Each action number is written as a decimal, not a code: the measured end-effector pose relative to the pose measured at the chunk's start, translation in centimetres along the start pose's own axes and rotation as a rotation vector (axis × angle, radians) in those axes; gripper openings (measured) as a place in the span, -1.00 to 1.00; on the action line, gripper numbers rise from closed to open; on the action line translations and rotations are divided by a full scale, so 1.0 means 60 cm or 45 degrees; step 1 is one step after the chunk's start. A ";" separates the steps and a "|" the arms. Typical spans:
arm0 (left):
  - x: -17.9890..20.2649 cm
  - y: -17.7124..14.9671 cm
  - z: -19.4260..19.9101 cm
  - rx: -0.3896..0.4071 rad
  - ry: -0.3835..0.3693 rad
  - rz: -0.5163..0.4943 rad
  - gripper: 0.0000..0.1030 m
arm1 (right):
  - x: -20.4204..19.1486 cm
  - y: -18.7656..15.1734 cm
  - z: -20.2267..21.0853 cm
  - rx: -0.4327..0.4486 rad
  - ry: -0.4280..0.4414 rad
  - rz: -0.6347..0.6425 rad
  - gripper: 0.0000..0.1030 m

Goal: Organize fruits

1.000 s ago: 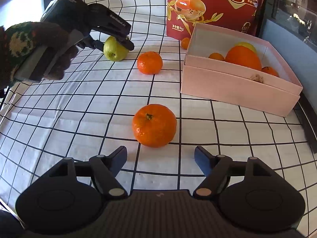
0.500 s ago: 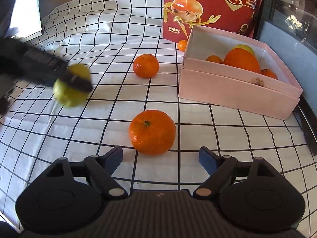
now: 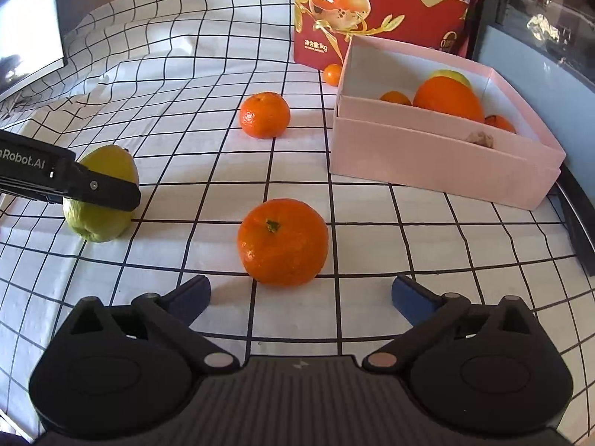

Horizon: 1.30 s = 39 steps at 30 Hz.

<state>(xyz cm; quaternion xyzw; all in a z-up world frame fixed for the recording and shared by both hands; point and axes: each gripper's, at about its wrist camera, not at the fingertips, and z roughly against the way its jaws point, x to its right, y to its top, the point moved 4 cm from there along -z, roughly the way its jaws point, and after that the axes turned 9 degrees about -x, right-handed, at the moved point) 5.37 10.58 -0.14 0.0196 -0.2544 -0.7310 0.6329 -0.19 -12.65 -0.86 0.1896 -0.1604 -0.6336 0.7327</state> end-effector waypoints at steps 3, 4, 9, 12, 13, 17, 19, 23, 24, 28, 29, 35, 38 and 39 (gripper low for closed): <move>0.009 0.001 -0.001 -0.003 0.040 -0.029 0.25 | 0.000 0.005 -0.002 -0.031 -0.003 0.001 1.00; 0.012 0.000 -0.001 -0.001 0.053 -0.042 0.25 | 0.001 0.008 -0.002 -0.045 -0.002 0.002 1.00; 0.023 -0.001 -0.003 0.000 0.096 -0.089 0.23 | 0.011 0.008 0.005 -0.035 0.016 0.007 0.82; 0.025 0.002 -0.005 0.000 0.102 -0.092 0.23 | 0.028 0.010 0.014 -0.008 -0.008 -0.015 0.81; 0.026 0.003 -0.006 0.001 0.104 -0.093 0.23 | 0.034 0.010 0.016 -0.003 -0.009 -0.017 0.81; 0.025 0.009 -0.012 -0.002 0.095 -0.096 0.23 | 0.041 0.009 0.021 -0.002 0.006 -0.019 0.81; 0.022 0.014 -0.019 -0.020 0.063 -0.085 0.23 | 0.036 0.008 0.021 0.004 0.004 -0.008 0.81; 0.022 0.019 -0.027 -0.024 0.022 -0.074 0.24 | 0.022 0.014 0.025 0.025 0.021 0.006 0.81; 0.023 0.020 -0.028 -0.022 0.021 -0.074 0.24 | 0.019 0.019 0.025 0.038 0.015 0.010 0.81; 0.023 0.023 -0.031 -0.016 -0.003 -0.071 0.23 | 0.016 0.038 0.022 0.059 0.022 -0.008 0.79; 0.023 0.023 -0.032 -0.018 -0.015 -0.071 0.24 | 0.016 0.041 0.018 0.048 0.021 -0.011 0.78; 0.025 0.021 -0.032 -0.013 -0.019 -0.056 0.24 | 0.030 0.032 0.019 0.015 0.025 0.000 0.76; 0.027 0.020 -0.032 -0.014 -0.009 -0.062 0.24 | 0.044 0.018 0.028 0.011 0.025 -0.004 0.75; 0.027 0.019 -0.032 -0.016 -0.008 -0.059 0.24 | 0.048 0.013 0.031 0.010 0.020 -0.001 0.75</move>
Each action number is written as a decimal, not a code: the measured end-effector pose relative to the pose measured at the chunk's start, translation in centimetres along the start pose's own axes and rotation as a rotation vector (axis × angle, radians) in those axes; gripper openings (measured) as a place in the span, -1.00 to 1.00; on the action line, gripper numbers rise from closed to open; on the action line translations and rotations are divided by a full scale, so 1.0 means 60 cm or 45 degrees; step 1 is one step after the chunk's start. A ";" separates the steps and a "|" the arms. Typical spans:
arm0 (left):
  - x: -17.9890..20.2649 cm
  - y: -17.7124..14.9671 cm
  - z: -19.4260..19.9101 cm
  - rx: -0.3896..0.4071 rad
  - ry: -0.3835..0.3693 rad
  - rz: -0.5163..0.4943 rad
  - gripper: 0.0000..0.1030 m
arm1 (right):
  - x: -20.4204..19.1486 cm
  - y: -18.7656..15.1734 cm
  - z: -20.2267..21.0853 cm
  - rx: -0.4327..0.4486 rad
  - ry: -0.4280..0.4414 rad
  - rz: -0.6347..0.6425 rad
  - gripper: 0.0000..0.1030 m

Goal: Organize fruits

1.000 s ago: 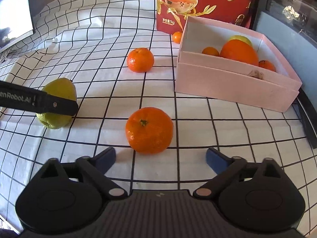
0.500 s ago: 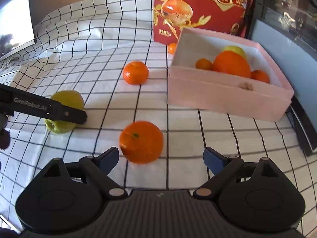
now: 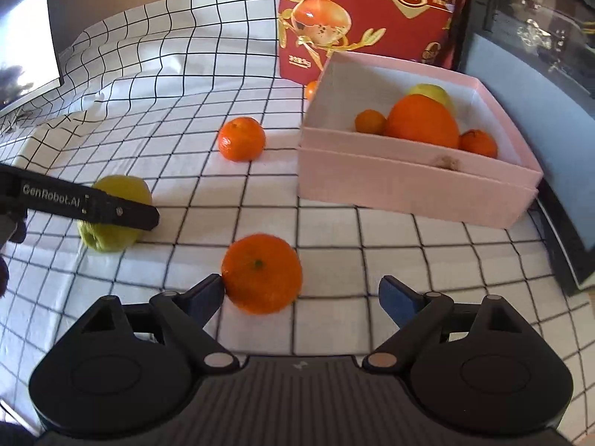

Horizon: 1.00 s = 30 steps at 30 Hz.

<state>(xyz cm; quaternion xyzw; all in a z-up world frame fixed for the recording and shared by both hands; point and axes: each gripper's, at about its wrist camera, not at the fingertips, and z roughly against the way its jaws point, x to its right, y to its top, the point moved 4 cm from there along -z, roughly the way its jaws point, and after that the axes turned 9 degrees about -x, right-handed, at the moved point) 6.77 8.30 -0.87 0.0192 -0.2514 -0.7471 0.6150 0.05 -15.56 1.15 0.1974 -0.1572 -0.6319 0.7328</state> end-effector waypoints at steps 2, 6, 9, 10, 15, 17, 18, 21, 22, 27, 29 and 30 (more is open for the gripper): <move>0.002 -0.001 0.000 -0.008 0.004 -0.016 0.24 | 0.008 -0.010 0.005 -0.004 -0.015 0.002 0.75; 0.003 -0.002 0.000 -0.011 0.011 -0.041 0.24 | 0.016 -0.017 0.004 -0.011 -0.003 -0.026 0.75; 0.002 -0.002 0.000 -0.008 0.007 -0.031 0.25 | 0.009 -0.009 -0.001 -0.006 0.033 -0.037 0.64; 0.001 -0.002 0.000 -0.007 0.002 -0.028 0.24 | 0.004 -0.004 -0.003 -0.006 0.049 -0.034 0.57; 0.002 -0.005 0.001 0.003 0.008 -0.020 0.24 | -0.019 0.014 -0.026 -0.017 0.083 -0.039 0.34; 0.002 -0.006 0.002 0.001 0.017 -0.015 0.23 | -0.025 0.020 -0.029 -0.012 0.078 -0.032 0.19; 0.002 -0.007 0.002 -0.001 0.020 -0.011 0.23 | -0.028 0.022 -0.029 -0.010 0.084 -0.027 0.08; 0.005 -0.014 0.006 0.000 0.041 -0.008 0.23 | -0.035 0.025 -0.028 -0.011 0.092 0.001 -0.06; 0.006 -0.018 0.008 0.002 0.046 -0.016 0.23 | -0.037 0.024 -0.026 -0.009 0.086 0.014 -0.06; 0.022 -0.038 0.012 -0.020 0.035 -0.061 0.23 | -0.036 0.017 -0.020 -0.014 0.075 0.021 -0.08; 0.031 -0.048 0.013 -0.034 0.011 -0.082 0.23 | -0.032 0.013 -0.015 -0.013 0.066 0.015 -0.08; 0.036 -0.053 0.013 -0.039 -0.004 -0.089 0.23 | -0.029 0.011 -0.013 -0.011 0.059 0.013 -0.08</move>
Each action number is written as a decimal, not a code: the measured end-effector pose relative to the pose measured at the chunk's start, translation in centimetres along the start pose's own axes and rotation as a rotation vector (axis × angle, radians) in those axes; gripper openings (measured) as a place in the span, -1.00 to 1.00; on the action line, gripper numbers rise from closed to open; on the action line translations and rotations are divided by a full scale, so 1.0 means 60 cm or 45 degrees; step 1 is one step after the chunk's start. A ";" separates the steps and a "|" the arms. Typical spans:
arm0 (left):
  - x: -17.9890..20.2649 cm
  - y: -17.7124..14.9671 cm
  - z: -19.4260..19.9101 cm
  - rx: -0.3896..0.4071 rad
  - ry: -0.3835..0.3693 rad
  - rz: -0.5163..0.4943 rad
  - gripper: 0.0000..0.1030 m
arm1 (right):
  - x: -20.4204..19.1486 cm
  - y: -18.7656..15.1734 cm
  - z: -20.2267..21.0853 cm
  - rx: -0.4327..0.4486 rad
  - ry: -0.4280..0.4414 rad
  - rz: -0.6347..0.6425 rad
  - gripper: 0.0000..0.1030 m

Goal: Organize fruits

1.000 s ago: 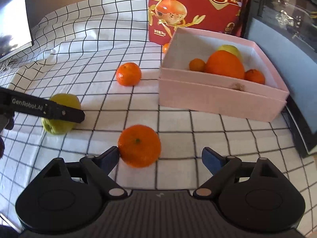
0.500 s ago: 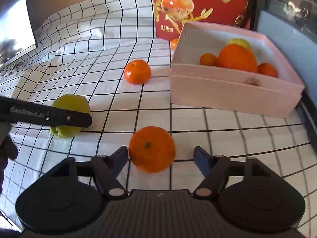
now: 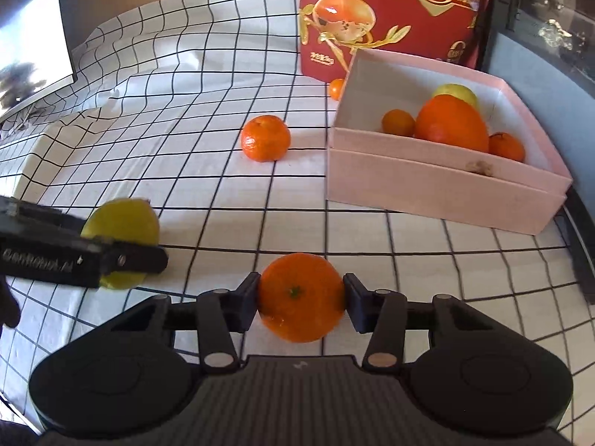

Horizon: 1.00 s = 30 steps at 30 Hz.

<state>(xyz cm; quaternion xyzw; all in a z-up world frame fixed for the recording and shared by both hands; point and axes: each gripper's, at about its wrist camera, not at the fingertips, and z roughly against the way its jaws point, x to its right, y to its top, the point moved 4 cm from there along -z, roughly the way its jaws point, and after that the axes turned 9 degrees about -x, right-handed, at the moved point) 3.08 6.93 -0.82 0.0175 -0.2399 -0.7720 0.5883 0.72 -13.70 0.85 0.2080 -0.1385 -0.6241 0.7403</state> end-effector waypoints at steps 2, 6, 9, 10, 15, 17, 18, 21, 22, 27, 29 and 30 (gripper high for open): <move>0.011 -0.007 0.000 -0.004 -0.031 -0.012 0.23 | 0.008 -0.005 0.006 0.002 -0.018 -0.010 -0.08; 0.040 -0.006 0.005 0.002 -0.109 -0.036 0.23 | 0.037 -0.013 0.017 0.000 -0.056 -0.054 -0.08; 0.063 0.020 0.020 0.043 -0.153 -0.060 0.23 | 0.062 -0.008 0.029 0.009 -0.077 -0.088 -0.09; 0.071 0.037 0.027 0.064 -0.170 -0.069 0.23 | 0.072 -0.003 0.038 0.023 -0.082 -0.100 -0.09; 0.119 0.154 0.074 0.232 -0.201 -0.143 0.23 | 0.113 0.067 0.100 0.181 -0.139 -0.063 -0.09; 0.147 0.205 0.094 0.305 -0.217 -0.166 0.23 | 0.126 0.107 0.132 0.266 -0.176 -0.039 -0.09; 0.160 0.230 0.102 0.337 -0.226 -0.174 0.23 | 0.133 0.126 0.146 0.302 -0.188 -0.032 -0.09; 0.200 0.307 0.106 0.425 -0.188 -0.206 0.23 | 0.159 0.183 0.179 0.404 -0.228 -0.008 -0.09; 0.210 0.331 0.099 0.445 -0.154 -0.216 0.23 | 0.166 0.202 0.182 0.418 -0.244 -0.006 -0.09; 0.229 0.406 0.026 0.353 -0.165 -0.199 0.23 | 0.209 0.245 0.160 0.382 -0.250 -0.036 -0.09; 0.223 0.421 -0.012 0.288 -0.180 -0.178 0.23 | 0.220 0.246 0.135 0.342 -0.243 -0.044 -0.09; 0.223 0.427 -0.032 0.268 -0.168 -0.168 0.23 | 0.224 0.243 0.124 0.325 -0.240 -0.046 -0.09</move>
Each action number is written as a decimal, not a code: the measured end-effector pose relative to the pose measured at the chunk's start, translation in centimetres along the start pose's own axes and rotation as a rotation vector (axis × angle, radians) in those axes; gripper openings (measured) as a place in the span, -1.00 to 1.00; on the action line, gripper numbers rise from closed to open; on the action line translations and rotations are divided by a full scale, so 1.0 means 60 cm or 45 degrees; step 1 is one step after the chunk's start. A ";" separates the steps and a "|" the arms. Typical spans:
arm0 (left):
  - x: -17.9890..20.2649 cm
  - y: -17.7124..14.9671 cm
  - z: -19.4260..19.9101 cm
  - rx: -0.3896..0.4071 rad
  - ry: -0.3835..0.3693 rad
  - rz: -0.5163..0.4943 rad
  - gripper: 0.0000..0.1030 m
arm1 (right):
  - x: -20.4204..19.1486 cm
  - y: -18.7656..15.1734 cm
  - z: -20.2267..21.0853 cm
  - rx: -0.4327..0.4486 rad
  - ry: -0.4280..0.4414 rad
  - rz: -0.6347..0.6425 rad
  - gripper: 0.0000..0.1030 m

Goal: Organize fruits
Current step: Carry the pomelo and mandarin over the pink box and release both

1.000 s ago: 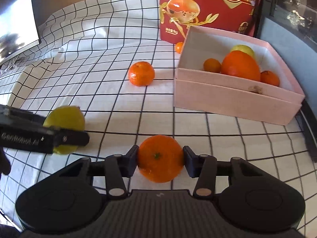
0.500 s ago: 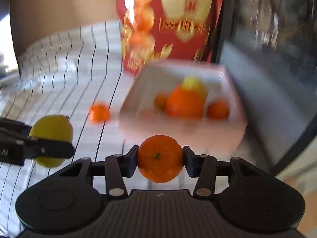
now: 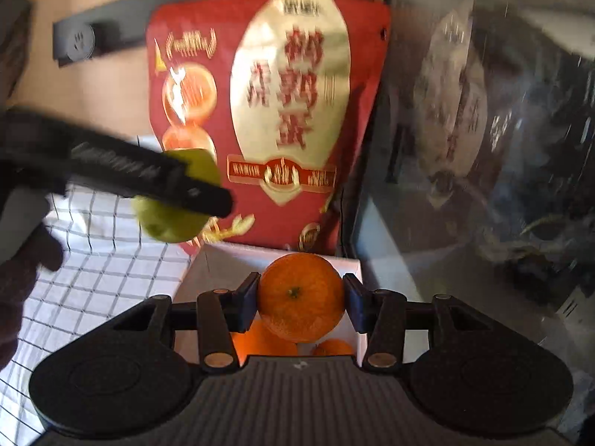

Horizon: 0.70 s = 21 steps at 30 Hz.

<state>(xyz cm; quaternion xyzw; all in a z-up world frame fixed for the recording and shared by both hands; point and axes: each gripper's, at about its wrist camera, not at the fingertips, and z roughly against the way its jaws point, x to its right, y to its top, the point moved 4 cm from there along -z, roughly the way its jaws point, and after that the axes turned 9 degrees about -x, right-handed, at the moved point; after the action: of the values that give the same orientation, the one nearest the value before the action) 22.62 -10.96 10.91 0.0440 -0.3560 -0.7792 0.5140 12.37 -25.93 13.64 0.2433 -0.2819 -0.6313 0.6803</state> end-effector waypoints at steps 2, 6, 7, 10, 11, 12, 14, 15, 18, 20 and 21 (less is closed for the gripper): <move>-0.007 -0.004 -0.029 -0.021 0.033 0.008 0.23 | 0.002 -0.015 -0.020 -0.037 0.012 -0.007 -0.09; -0.022 -0.011 -0.083 -0.117 0.007 0.054 0.23 | 0.003 -0.034 -0.057 -0.106 0.045 -0.015 -0.09; -0.025 -0.014 -0.098 -0.156 -0.006 0.065 0.23 | 0.000 -0.038 -0.066 -0.119 0.052 -0.009 -0.09; -0.025 -0.026 -0.117 -0.153 0.017 0.028 0.23 | -0.001 -0.040 -0.089 -0.151 0.074 -0.006 -0.09; -0.022 -0.030 -0.118 -0.137 0.028 0.004 0.24 | -0.001 -0.040 -0.097 -0.164 0.084 -0.010 -0.09; -0.020 -0.032 -0.117 -0.119 0.043 -0.018 0.25 | -0.002 -0.040 -0.106 -0.179 0.096 -0.015 -0.09; -0.012 -0.034 -0.104 -0.089 0.025 -0.048 0.22 | -0.001 -0.039 -0.122 -0.203 0.106 -0.018 -0.09; -0.011 -0.032 -0.096 -0.076 -0.004 -0.047 0.22 | -0.002 -0.041 -0.129 -0.210 0.108 -0.019 -0.08; -0.016 -0.025 -0.063 -0.012 -0.045 -0.045 0.21 | -0.004 -0.040 -0.136 -0.199 0.105 -0.014 -0.08; -0.027 -0.028 -0.042 0.018 -0.033 -0.037 0.20 | -0.008 -0.041 -0.132 -0.192 0.094 0.009 -0.07; -0.035 -0.034 -0.033 0.027 -0.021 -0.022 0.20 | -0.009 -0.040 -0.133 -0.191 0.089 0.021 -0.06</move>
<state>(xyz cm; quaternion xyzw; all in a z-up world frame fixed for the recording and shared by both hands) 22.91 -9.78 7.59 0.0460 -0.3680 -0.7802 0.5037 16.15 -25.82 6.17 0.2114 -0.2121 -0.6361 0.7111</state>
